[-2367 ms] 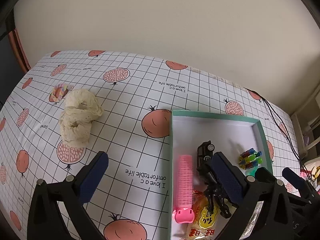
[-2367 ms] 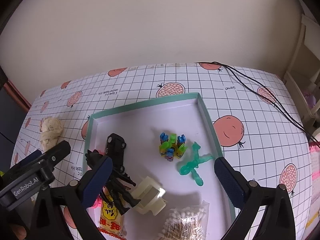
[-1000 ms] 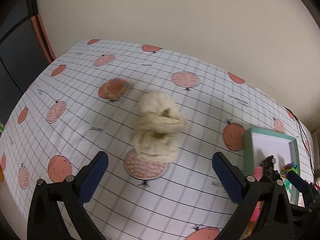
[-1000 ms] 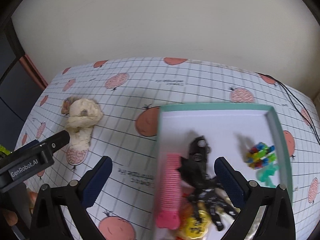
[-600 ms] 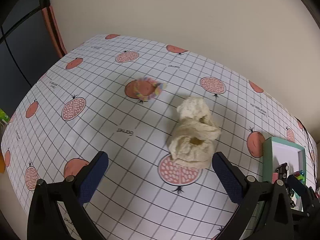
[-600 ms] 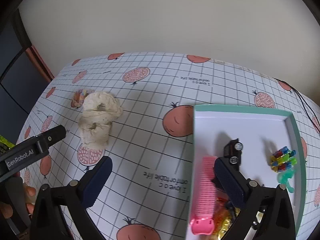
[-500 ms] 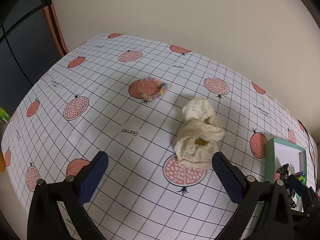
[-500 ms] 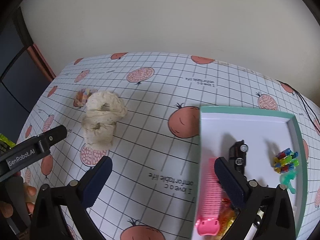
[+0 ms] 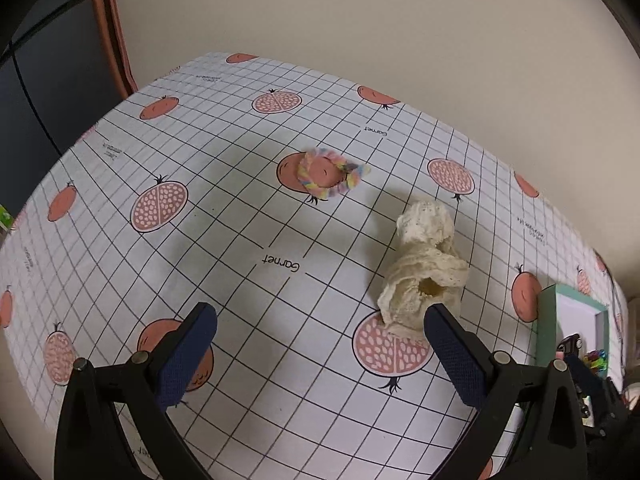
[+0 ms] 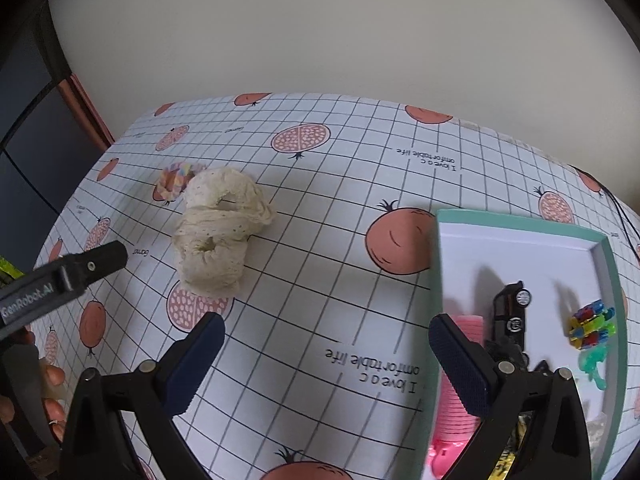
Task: Organize objects
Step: 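Withdraw both tools from the tray toward the lace cloth and rainbow ring, then grasp the rainbow pipe-cleaner ring with the left gripper while the right gripper grasps the cream lace cloth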
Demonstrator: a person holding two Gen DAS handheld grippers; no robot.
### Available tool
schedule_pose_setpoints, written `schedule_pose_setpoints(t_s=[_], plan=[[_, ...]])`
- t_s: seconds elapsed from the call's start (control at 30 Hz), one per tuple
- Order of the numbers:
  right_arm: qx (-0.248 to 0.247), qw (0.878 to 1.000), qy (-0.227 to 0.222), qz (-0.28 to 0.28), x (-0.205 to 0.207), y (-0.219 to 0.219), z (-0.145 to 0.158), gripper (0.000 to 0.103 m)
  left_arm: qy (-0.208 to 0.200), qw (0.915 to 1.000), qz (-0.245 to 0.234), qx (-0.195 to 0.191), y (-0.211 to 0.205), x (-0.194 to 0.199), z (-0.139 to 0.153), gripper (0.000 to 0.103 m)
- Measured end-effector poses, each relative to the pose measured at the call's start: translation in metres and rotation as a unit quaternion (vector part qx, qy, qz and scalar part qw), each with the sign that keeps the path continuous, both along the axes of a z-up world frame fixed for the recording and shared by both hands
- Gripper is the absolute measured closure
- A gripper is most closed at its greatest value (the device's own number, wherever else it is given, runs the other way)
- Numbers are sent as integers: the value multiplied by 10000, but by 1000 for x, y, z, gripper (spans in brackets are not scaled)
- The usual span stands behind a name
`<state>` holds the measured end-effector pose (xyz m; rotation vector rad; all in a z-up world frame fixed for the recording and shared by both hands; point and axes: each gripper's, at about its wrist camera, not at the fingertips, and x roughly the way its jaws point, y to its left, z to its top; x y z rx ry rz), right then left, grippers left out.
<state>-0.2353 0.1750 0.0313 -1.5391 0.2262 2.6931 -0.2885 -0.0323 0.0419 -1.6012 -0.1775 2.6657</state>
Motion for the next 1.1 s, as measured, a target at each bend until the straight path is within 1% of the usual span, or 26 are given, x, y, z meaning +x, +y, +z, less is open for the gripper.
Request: schedule_pose_setpoints(t_s=[0.07,0.17,0.27,0.33,0.53,0.73,0.8,0.87,0.93,1.03,1.1], plan=[[-45,10000,-21,-30,-4,-5,-4,0,-14,9999,63,93,-11,-4,-2,0],[-181,9998,-89,22,-11,-16,-10,0,68,9996,194,200,-25,-9,-2,0],[-210,9996,-141,82,-21,-28,-16,0,188,9984,316,427,-40,-17,-3,0],[-180,9996,-176,131,-28,-35,-19,0,242,9980,325,486,-45,-24,-4,0],[26,9993,-113,367,-50,-55,-23,0,308,9969,237,683,-54,-50,-9,0],[71,9987,-78,496,-70,-69,-26,0,260,9958,56,878,-45,-74,-16,0],[76,9985,-61,530,-75,-71,-28,2,254,9962,-5,835,-39,-83,-20,0],[36,9985,-56,552,-79,-72,-29,4,273,9977,-58,626,-33,-91,-24,0],[86,9982,-80,591,-83,-75,-31,4,281,9983,-88,506,-30,-97,-28,0],[192,9976,-105,663,-88,-77,-34,4,223,9985,-101,498,-26,-106,-36,0],[236,9973,-84,693,-90,-78,-35,6,272,9985,-172,448,-22,-110,-39,0]])
